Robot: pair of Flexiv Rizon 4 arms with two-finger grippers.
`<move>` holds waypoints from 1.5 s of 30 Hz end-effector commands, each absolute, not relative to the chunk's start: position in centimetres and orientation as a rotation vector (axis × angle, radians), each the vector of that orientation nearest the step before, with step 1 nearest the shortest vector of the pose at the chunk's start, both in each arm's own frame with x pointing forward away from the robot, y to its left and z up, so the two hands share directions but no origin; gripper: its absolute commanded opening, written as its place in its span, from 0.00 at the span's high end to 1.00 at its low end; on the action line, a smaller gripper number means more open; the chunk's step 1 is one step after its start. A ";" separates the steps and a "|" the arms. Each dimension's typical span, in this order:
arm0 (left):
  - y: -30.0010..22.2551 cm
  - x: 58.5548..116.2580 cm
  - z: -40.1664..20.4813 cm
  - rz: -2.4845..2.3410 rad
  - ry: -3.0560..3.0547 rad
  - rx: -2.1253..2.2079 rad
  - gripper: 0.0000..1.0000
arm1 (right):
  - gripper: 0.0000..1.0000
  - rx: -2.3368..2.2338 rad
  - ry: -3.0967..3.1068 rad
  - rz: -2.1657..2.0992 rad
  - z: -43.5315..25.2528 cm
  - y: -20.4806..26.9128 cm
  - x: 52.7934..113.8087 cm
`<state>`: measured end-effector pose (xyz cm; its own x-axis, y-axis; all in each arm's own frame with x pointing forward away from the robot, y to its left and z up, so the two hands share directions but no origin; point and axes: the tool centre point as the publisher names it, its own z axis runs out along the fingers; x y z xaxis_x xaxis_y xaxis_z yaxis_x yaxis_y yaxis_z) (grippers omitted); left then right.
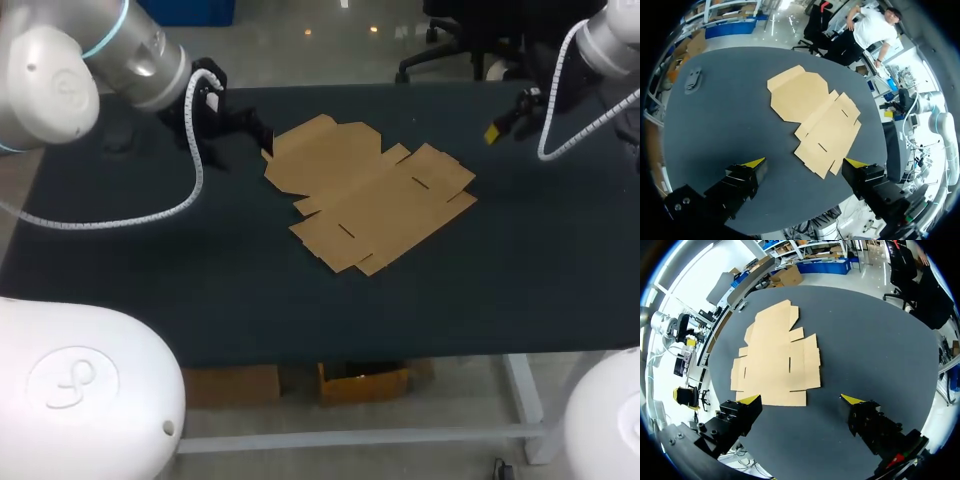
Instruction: Assemble the packaging by folding the flat box into shape, placing the metal phone stand inside, and closing the box properly
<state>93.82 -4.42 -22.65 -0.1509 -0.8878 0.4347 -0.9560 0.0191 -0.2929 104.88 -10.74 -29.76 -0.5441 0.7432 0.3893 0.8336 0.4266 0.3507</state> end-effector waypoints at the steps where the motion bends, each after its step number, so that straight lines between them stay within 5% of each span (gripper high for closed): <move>1: -4.7 93.6 -22.6 0.788 -2.149 1.982 0.00 | 0.00 -1.358 -2.474 -0.737 -30.5 -10.5 106.1; 45: -6.5 90.7 -22.7 0.760 -2.107 2.059 0.00 | 0.00 -1.299 -2.406 -0.570 -35.9 -8.4 110.4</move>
